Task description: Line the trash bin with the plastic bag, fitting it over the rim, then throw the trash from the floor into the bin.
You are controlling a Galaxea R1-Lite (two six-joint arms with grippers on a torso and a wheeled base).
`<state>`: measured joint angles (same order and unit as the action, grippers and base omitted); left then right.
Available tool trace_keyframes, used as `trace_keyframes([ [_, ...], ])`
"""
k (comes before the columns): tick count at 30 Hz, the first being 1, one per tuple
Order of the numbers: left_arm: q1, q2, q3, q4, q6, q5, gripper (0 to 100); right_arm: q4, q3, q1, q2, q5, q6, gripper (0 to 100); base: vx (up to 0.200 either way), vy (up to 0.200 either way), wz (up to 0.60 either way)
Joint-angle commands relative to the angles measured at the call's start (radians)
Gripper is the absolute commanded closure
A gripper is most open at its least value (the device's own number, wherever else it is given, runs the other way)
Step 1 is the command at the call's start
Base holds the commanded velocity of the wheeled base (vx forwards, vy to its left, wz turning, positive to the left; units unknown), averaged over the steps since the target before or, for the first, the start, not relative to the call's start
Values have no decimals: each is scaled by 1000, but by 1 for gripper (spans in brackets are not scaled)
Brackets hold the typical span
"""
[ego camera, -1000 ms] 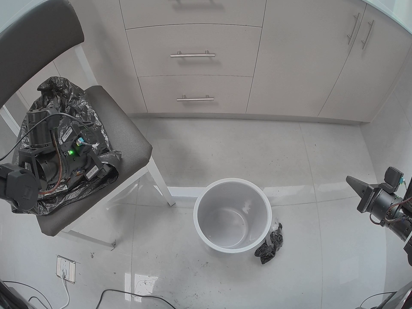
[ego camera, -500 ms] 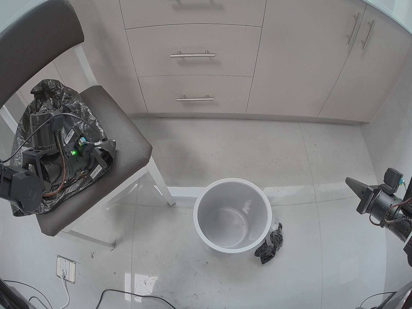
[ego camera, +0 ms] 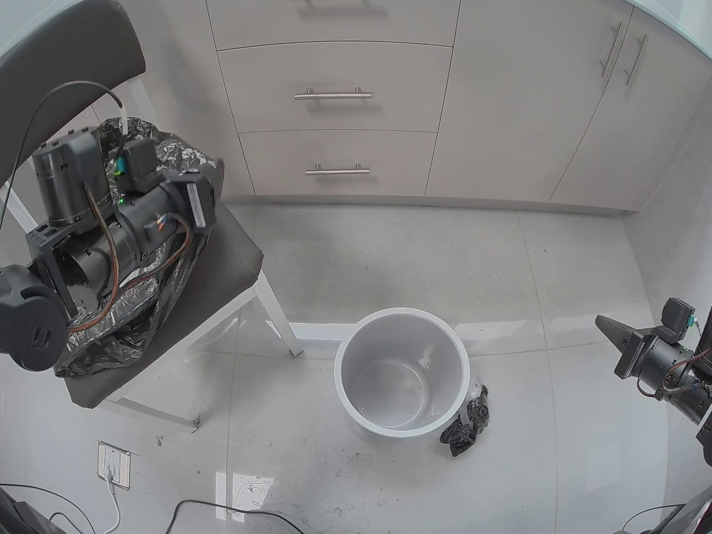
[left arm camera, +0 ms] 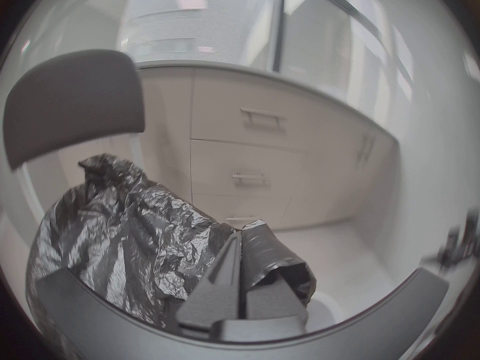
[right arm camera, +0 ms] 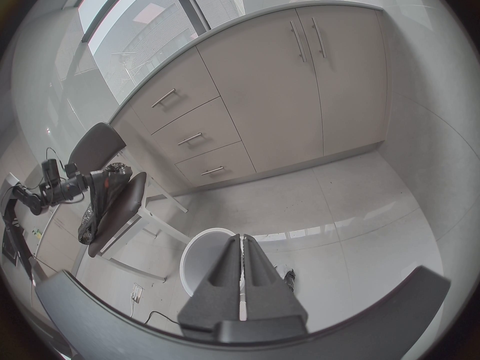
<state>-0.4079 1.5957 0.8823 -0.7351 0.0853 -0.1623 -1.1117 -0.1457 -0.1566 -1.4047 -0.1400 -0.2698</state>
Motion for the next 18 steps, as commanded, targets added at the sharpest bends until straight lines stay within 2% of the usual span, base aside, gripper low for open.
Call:
trace_keyframes([
  [1, -250, -51, 101, -9, 315, -194, 100, 3, 14, -17, 18, 7, 6, 100, 0, 0, 0],
  [3, -301, -51, 112, 69, 416, -194, 100, 9, 8, -47, 23, 45, 7, 100, 0, 0, 0],
  [4, -310, -51, 116, 92, 438, -194, 100, 9, 8, -58, 23, 60, 9, 100, 0, 0, 0],
  [8, -361, -13, 270, 399, 653, -194, 100, 9, -11, -193, 13, 270, 15, 100, 0, 0, 0],
  [10, -362, 27, 366, 543, 725, -200, 100, 10, -12, -250, 15, 321, 29, 100, 0, 0, 0],
  [12, -361, 85, 480, 695, 797, -200, 100, 10, -5, -301, 9, 344, 77, 100, 0, 0, 0],
  [13, -361, 113, 530, 755, 826, -200, 100, 12, -3, -316, 4, 344, 101, 0, 0, 0, 0],
  [18, -401, 185, 682, 876, 858, -200, 100, 15, -44, -380, -48, 352, 138, 0, 0, 0, 0],
])
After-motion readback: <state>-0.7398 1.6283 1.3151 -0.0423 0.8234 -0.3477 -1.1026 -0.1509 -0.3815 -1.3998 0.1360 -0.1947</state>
